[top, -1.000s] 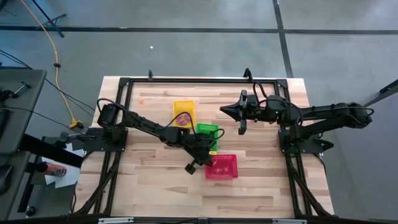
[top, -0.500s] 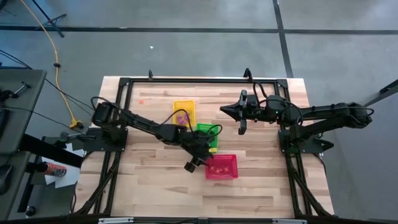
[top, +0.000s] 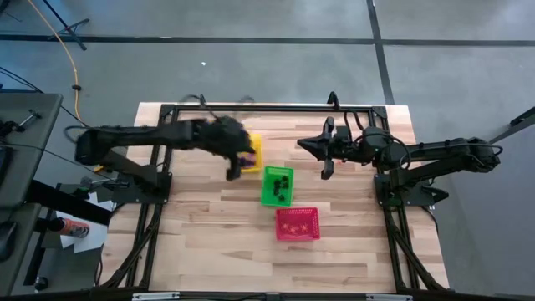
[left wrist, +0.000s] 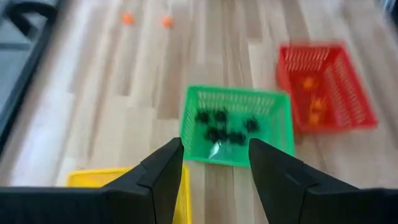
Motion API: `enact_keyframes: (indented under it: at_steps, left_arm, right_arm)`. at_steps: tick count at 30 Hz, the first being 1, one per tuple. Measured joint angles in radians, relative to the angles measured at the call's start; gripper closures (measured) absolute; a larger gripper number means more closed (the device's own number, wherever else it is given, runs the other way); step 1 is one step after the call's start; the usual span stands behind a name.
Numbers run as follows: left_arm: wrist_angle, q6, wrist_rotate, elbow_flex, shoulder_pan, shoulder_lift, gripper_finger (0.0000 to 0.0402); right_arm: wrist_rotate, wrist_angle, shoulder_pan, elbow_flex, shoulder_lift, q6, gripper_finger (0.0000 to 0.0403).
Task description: Sort Halloween decoration
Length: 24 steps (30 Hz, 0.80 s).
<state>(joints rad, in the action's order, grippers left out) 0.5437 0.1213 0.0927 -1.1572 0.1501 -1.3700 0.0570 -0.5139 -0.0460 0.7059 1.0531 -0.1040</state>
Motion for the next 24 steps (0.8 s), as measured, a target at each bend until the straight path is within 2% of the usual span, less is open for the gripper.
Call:
enact_keyframes:
  at_steps: [2,5,13,18,24]
  left_arm:
    - [-0.022,-0.023,0.022,0.035,0.037,0.087,0.0229]
    - [-0.141,-0.076,0.05,0.106,0.073,0.218,0.0229]
    - [-0.575,-0.248,0.047,0.386,0.064,0.497,0.0229]
    - [-0.798,-0.326,0.047,0.54,0.027,0.574,0.0229]
    - [-0.842,-0.355,0.044,0.587,-0.016,0.585,0.0237]
  right_arm:
    - [0.0,-0.006,0.0,0.0,0.0,0.0,0.0402]
    - [0.0,-0.007,0.0,0.0,0.0,0.0,0.0402]
    - [0.0,-0.008,0.0,0.0,0.0,0.0,0.0402]
    - [0.0,-0.008,0.0,0.0,0.0,0.0,0.0402]
    - [0.0,-0.007,0.0,0.0,0.0,0.0,0.0402]
